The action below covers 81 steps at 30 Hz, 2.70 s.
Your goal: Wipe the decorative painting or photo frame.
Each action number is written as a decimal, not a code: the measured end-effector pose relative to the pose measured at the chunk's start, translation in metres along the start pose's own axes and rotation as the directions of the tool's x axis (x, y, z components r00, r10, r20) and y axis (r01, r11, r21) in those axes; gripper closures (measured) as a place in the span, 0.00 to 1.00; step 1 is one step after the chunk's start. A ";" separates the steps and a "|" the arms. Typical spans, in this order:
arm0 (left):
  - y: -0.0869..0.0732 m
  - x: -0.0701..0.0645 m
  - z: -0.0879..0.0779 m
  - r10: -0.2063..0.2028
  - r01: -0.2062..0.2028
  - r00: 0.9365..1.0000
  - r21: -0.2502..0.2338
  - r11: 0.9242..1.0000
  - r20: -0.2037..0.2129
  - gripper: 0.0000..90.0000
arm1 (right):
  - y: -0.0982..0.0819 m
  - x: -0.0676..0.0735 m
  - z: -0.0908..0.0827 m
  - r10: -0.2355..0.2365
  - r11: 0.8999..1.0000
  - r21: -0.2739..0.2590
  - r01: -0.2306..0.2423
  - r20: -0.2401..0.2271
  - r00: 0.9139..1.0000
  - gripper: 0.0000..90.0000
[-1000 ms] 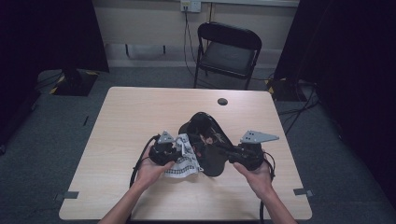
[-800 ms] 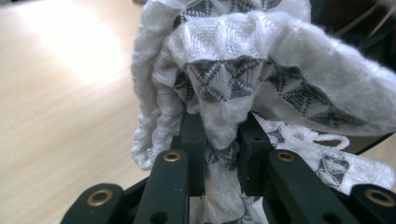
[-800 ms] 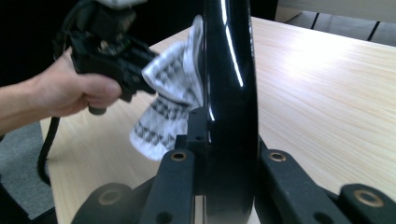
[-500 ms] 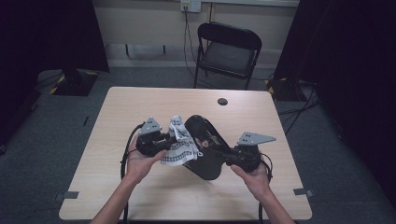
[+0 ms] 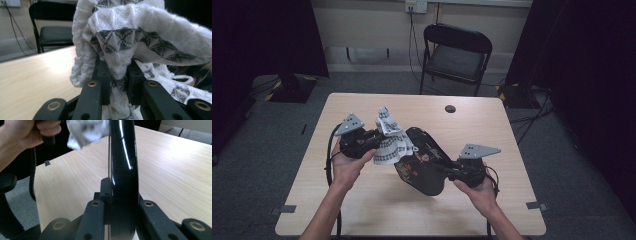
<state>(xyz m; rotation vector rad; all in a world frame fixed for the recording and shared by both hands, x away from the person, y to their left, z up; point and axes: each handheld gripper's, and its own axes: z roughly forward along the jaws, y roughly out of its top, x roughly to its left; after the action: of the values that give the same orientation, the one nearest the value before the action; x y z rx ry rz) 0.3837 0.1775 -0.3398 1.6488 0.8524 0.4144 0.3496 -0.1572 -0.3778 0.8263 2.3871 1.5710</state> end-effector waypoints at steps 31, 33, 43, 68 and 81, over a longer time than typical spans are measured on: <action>0.018 -0.021 0.001 0.007 -0.007 1.000 -0.038 0.999 0.006 0.85 | 0.004 0.013 0.014 -0.030 0.999 0.014 0.030 -0.043 0.999 0.89; 0.018 -0.022 0.002 -0.008 0.010 0.999 -0.048 0.999 0.035 0.85 | 0.003 0.013 0.014 -0.031 0.999 0.013 0.032 -0.044 0.999 0.89; 0.032 -0.051 0.018 0.066 -0.061 0.993 -0.059 0.996 0.098 0.84 | 0.004 0.011 0.016 -0.030 0.999 0.011 0.031 -0.051 0.998 0.89; 0.028 -0.034 0.010 0.017 -0.012 0.996 -0.062 0.998 0.087 0.84 | 0.003 0.009 0.017 -0.017 1.000 0.009 0.018 -0.053 0.998 0.90; 0.013 -0.013 0.014 0.025 -0.025 0.999 0.035 0.999 -0.022 0.85 | 0.002 0.007 0.016 -0.021 1.000 0.011 0.022 -0.048 0.999 0.90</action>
<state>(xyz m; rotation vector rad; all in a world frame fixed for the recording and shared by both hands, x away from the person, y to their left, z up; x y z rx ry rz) 0.3881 0.1575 -0.3289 1.6906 0.8607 0.4386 0.3508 -0.1400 -0.3816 0.7707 2.4317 1.5885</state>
